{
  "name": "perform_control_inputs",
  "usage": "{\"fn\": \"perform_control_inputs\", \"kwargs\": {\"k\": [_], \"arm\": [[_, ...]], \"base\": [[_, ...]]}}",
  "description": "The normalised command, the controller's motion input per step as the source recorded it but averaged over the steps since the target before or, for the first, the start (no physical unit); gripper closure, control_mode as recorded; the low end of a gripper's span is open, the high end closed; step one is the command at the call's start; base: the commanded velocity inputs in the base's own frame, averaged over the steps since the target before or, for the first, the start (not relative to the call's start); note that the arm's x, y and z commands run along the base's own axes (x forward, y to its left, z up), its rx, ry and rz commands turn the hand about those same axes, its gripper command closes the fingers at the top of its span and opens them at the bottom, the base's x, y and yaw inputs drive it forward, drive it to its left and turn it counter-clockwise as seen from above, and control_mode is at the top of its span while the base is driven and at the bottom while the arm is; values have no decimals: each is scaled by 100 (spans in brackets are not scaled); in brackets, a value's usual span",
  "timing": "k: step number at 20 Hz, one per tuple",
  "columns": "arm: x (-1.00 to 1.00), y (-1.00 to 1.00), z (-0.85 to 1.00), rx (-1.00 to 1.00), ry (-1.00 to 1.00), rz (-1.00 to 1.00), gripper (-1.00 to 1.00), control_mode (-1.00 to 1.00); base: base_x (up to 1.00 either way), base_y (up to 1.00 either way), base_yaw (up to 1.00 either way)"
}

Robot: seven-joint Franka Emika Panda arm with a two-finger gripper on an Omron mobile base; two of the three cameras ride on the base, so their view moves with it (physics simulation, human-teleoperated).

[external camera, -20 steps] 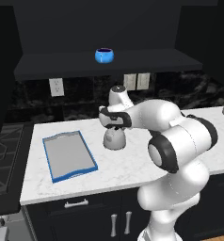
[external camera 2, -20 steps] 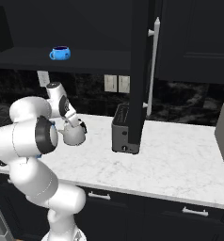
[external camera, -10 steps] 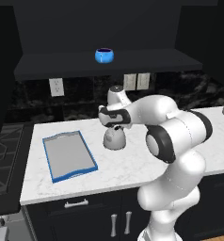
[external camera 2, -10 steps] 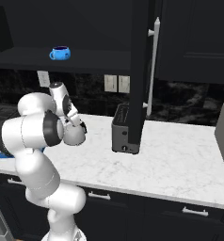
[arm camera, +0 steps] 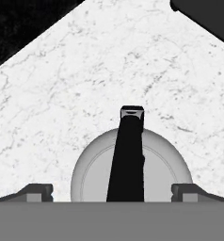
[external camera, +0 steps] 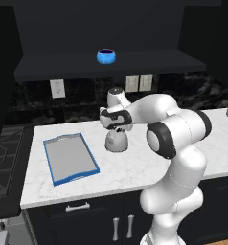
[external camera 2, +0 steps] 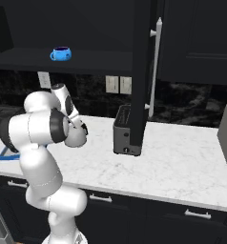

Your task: Pick the kettle from the counter and place it on the tray. Then pick the mug from the cabinet and place it on the tray. Then close the cabinet doors.

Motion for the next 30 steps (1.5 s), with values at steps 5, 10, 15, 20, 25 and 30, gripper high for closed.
{"fn": "perform_control_inputs", "kwargs": {"k": [5, 10, 15, 20, 25, 30], "arm": [[-3, 6, -27, 0, 2, -7, 100, -100], [-22, -1, -34, 0, -1, -9, 100, -100], [-48, -12, -7, 0, -5, -6, 100, -100], [-61, 0, 10, 7, -3, -11, 100, -100], [-57, 1, 25, 8, -2, -14, 100, -100], [-43, 0, 41, 2, -3, -13, 100, -100]], "base": [[0, 0, 0], [0, 0, 0], [0, 0, 0], [0, 0, 0], [0, 0, 0], [0, 0, 0]]}}
